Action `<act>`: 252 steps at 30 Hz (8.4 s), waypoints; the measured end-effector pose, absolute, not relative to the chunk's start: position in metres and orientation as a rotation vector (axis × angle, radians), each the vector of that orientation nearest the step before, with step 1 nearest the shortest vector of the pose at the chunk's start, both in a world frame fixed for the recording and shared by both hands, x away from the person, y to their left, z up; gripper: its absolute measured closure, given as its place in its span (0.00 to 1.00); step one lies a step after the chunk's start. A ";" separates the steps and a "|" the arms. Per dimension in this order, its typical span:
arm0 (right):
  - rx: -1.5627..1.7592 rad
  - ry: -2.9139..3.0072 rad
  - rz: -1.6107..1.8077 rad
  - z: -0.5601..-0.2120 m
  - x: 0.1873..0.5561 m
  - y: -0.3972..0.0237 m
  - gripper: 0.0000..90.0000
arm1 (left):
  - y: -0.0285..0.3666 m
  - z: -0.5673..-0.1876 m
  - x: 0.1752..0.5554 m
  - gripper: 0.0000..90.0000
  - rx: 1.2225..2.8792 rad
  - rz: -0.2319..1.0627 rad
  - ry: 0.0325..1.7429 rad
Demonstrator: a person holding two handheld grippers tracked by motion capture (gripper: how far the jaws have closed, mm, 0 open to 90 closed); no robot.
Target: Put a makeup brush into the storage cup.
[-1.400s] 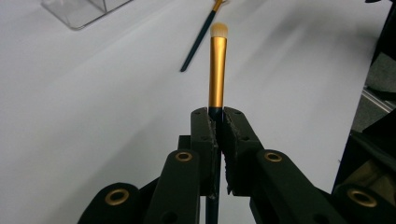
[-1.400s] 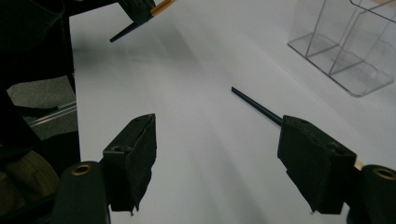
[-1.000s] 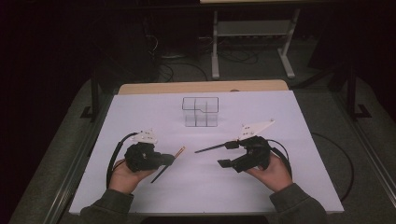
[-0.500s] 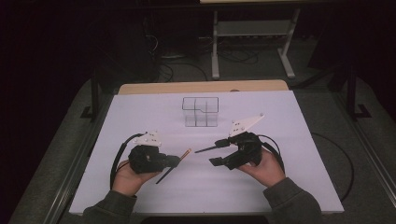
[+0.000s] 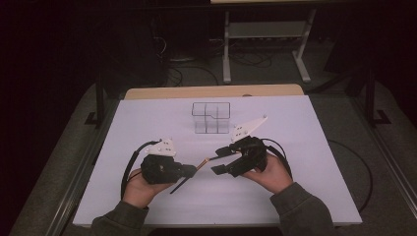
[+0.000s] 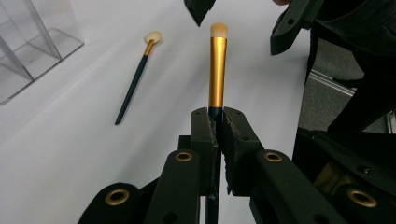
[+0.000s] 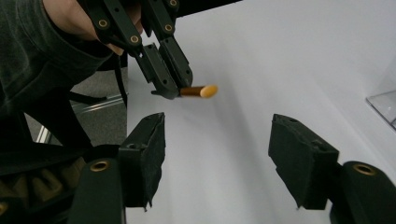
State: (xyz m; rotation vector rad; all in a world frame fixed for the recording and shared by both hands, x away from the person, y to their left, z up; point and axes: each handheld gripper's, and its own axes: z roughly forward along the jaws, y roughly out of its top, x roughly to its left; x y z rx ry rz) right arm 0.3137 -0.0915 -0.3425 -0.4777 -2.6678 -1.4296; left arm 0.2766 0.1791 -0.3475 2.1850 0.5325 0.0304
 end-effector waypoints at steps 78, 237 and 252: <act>-0.439 -2.669 -1.384 -0.330 0.309 -0.111 0.52 | 0.150 -0.352 0.283 0.92 2.246 -0.056 0.411; -0.937 -2.648 -1.523 -0.405 0.308 -0.219 0.23 | 0.132 -0.268 0.514 0.93 2.146 0.129 0.714; -0.935 -2.647 -1.516 -0.405 0.307 -0.219 0.23 | 0.133 -0.281 0.524 0.92 2.152 0.131 0.759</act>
